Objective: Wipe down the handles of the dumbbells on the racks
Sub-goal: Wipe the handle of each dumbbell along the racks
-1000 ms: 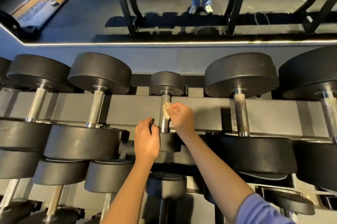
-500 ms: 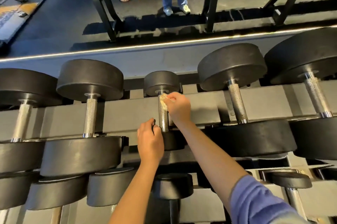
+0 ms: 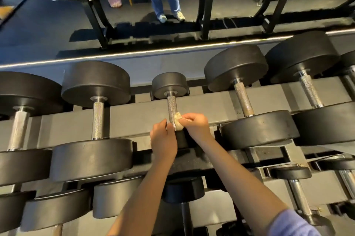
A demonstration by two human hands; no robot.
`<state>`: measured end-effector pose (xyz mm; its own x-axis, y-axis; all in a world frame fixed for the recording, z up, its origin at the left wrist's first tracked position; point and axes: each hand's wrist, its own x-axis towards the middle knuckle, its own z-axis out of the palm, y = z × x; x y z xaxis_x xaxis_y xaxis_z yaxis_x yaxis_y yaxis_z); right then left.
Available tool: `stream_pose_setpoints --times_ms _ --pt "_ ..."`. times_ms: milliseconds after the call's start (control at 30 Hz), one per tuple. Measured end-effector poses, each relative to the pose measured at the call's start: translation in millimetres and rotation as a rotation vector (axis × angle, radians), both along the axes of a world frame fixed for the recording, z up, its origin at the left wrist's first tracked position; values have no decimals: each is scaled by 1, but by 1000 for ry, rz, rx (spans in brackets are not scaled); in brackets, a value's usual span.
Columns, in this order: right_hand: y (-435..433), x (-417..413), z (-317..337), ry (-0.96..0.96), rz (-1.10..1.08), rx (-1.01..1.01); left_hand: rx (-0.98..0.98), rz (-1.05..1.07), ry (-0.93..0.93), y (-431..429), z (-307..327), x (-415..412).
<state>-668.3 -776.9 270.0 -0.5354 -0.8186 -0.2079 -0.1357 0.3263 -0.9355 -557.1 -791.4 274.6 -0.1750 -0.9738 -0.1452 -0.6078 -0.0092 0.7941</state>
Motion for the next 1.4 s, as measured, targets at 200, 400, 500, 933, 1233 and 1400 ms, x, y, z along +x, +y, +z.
stream_pose_setpoints --times_ms 200,400,500,933,1233,1400 --pt "7 13 14 -77 62 -94 22 -196 116 -6 10 8" --pt "10 17 19 -101 99 -89 97 -114 259 -28 21 15" --pt "9 21 17 1 183 -49 142 -147 270 -40 25 19" --pt "9 39 -4 546 1 46 7 -147 51 -89 11 -14" --pt "10 40 -1 483 0 54 -149 -214 -31 -83 1 -9" --pt "10 40 -2 469 -10 65 -25 -55 130 -92 8 -20"
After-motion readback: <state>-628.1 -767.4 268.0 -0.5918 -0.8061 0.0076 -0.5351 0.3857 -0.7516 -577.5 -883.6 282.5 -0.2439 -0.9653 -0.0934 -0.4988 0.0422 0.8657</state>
